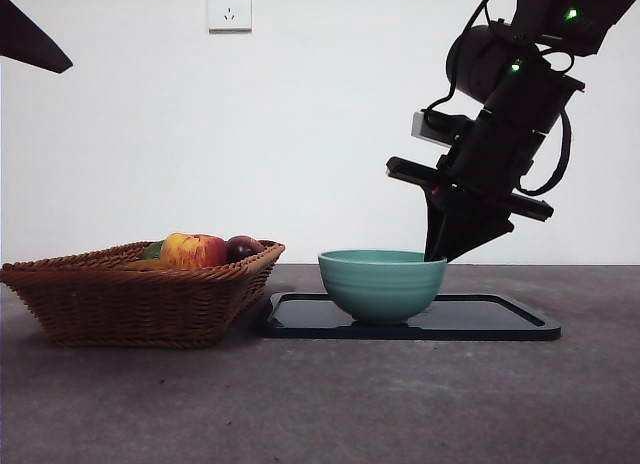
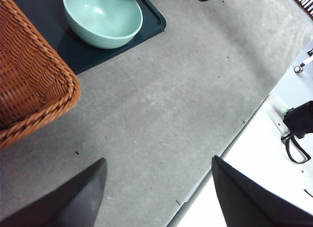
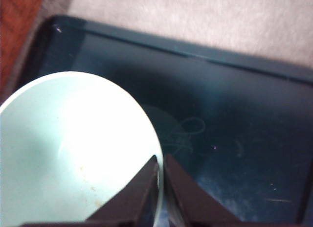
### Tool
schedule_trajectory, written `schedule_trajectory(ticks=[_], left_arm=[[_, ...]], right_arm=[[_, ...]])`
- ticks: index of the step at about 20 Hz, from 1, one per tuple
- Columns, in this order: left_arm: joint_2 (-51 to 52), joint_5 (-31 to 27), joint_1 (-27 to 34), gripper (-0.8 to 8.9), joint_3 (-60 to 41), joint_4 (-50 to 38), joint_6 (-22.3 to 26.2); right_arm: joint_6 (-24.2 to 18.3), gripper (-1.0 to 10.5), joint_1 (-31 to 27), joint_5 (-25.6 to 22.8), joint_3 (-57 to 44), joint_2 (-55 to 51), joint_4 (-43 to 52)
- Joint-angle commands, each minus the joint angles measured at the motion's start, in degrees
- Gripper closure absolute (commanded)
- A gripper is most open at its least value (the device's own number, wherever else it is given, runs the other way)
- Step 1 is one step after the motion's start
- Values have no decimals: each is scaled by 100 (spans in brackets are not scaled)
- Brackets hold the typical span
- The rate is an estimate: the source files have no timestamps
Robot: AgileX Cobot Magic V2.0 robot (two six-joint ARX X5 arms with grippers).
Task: Pick up the wifruite, put it on the bowl, pick up the plate, put it on desk
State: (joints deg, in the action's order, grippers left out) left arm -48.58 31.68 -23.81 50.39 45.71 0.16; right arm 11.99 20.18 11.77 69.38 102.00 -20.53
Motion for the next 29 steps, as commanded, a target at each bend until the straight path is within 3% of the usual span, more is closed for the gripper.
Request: schedule_trajectory(ticks=[1, 16, 21, 29], left_arm=[[-33, 24, -26, 474, 46, -26, 70], [-33, 24, -26, 474, 44, -24, 90], [-33, 24, -26, 474, 44, -28, 90], [-33, 24, -26, 474, 46, -26, 87]], right_arm=[[-50, 936, 26, -11, 136, -348, 35], [-501, 936, 339, -4, -164, -3445, -2153], [-319, 936, 807, -11, -1075, -4013, -1961], [162, 936, 1552, -332, -2490, -3777, -664]])
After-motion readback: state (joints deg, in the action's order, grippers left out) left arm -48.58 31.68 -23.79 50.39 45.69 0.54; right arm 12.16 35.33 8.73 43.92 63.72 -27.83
